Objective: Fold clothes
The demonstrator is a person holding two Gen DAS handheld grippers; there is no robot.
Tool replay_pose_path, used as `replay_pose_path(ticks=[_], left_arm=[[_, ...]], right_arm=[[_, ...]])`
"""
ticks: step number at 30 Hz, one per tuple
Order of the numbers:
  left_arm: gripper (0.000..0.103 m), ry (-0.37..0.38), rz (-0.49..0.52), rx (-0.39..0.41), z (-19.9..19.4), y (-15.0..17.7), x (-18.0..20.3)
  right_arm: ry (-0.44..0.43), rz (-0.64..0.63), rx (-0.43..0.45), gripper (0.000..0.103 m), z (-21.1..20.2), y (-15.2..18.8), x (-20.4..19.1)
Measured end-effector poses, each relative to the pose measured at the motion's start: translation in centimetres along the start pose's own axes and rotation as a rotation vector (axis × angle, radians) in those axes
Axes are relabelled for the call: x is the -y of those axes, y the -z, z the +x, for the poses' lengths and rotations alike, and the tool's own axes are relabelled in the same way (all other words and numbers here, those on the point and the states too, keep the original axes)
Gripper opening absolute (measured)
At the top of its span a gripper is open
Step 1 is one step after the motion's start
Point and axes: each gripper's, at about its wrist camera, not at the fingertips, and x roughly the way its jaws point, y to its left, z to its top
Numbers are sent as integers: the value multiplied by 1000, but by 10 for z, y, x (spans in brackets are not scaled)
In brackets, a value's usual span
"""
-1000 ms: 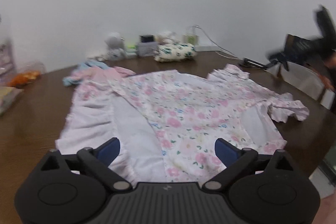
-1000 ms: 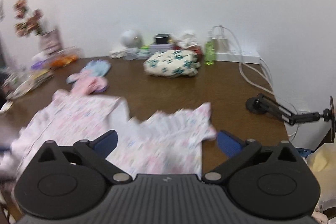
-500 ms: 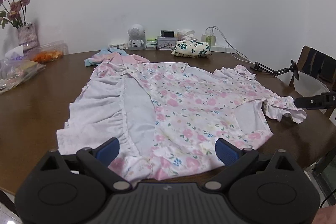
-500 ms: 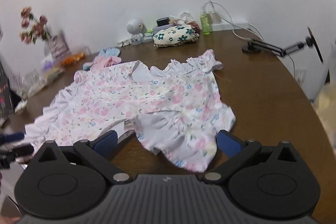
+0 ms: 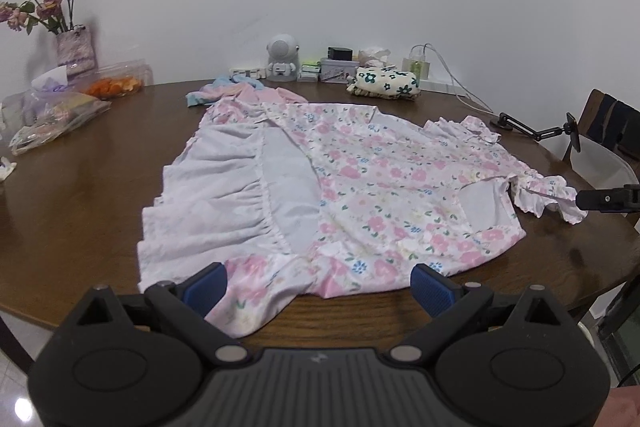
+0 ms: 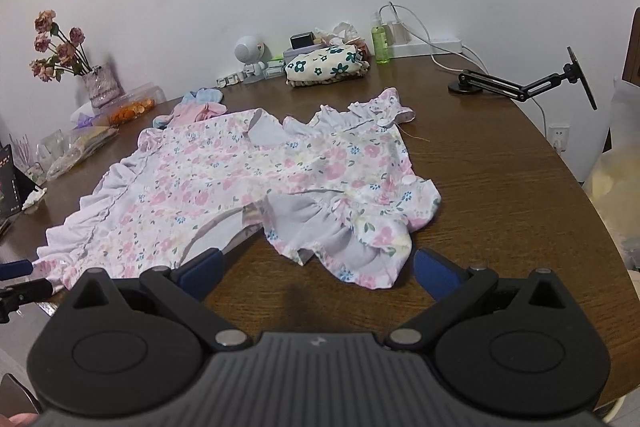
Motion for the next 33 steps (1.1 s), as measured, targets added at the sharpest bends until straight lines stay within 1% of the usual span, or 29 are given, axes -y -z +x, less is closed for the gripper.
replay_pose_path(ticks=[5, 8, 10, 13, 15, 16, 18, 19, 21, 22, 23, 24, 26, 28, 29, 33], left_arm=[[98, -47, 3, -8, -9, 4, -10], [98, -76, 20, -15, -16, 7, -19], [97, -99, 66, -14, -21, 10, -21], [93, -119, 174, -26, -27, 13, -22], [84, -111, 234, -44, -27, 14, -21], [82, -104, 262, -52, -26, 15, -21], [72, -91, 325, -60, -22, 14, -19], [70, -87, 360, -63, -19, 14, -17], [59, -84, 444, -72, -12, 13, -10], [57, -82, 484, -77, -8, 13, -7], [53, -79, 519, -84, -4, 13, -4], [48, -77, 547, -91, -1, 13, -2], [45, -69, 592, -106, 6, 13, 2], [45, -66, 612, -117, 9, 12, 5], [43, -66, 621, -121, 11, 12, 6], [42, -66, 637, -122, 16, 9, 9]], right_arm=[[18, -12, -5, 103, -2, 5, -2], [41, -47, 1, 103, -7, 9, -3], [69, -93, -2, 103, -9, 11, -7], [102, -195, -11, 103, -12, 13, -13], [119, -255, -12, 102, -15, 14, -14], [127, -284, -15, 102, -17, 15, -14], [131, -345, -23, 100, -18, 16, -13], [132, -376, -30, 97, -18, 16, -13], [134, -430, -41, 90, -13, 14, -13], [135, -457, -46, 83, -10, 14, -14], [136, -484, -52, 77, -8, 13, -14], [135, -507, -59, 75, -4, 11, -14], [126, -537, -78, 71, 3, 9, -13], [115, -568, -96, 66, 9, 7, -12], [113, -585, -103, 66, 12, 7, -12], [112, -643, -117, 64, 25, 6, -10]])
